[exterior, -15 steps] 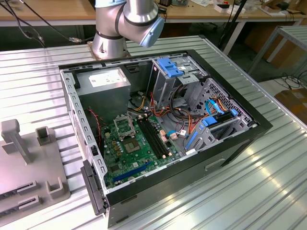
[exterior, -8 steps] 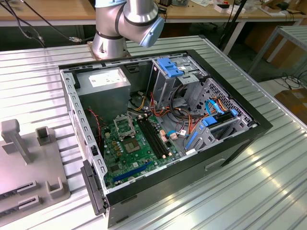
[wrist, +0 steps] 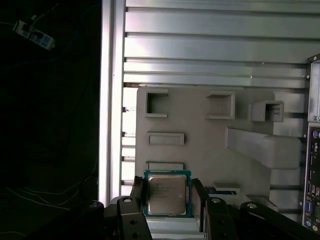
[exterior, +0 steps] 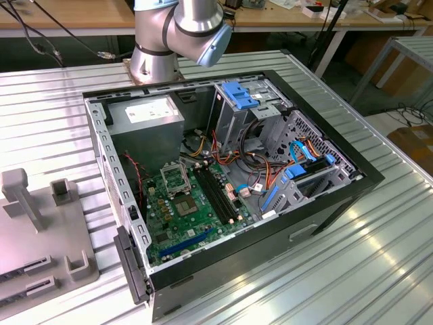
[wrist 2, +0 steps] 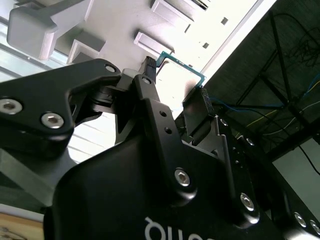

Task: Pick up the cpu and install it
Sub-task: 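Pick up the cpu and move it towards the insertion slot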

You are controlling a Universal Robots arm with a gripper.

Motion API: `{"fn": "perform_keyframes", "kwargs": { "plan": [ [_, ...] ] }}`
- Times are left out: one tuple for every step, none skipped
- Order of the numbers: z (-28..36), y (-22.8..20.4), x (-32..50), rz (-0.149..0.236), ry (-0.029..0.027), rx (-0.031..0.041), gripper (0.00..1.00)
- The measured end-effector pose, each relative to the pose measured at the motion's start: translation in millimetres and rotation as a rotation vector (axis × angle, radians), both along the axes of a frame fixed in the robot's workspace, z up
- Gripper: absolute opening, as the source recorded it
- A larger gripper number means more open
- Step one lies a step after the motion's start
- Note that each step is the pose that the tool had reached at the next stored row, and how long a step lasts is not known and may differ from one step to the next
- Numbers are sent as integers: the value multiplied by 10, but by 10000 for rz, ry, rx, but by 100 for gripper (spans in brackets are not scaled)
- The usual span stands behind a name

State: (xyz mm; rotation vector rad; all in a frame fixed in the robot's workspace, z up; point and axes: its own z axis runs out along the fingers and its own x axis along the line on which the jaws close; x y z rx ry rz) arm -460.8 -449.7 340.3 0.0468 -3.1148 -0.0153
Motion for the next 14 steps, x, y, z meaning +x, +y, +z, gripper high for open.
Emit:
{"fn": "perform_keyframes", "kwargs": {
  "plan": [
    [4,0,0,1,2,-1,47],
    [7,0,0,1,2,-1,47],
    [9,0,0,0,1,0,47],
    [14,0,0,0,3,-1,47],
    [18,0,0,1,4,-2,47],
    [21,0,0,0,2,0,47],
    [24,0,0,0,3,1,47],
    [28,0,0,0,3,0,47],
    [31,0,0,0,4,0,47],
    [35,0,0,0,6,-1,47],
    [40,0,0,0,8,-1,47],
    [47,0,1,0,9,-1,47],
    [52,0,0,0,9,0,47],
    [57,0,0,0,10,0,47]
  ]
}}
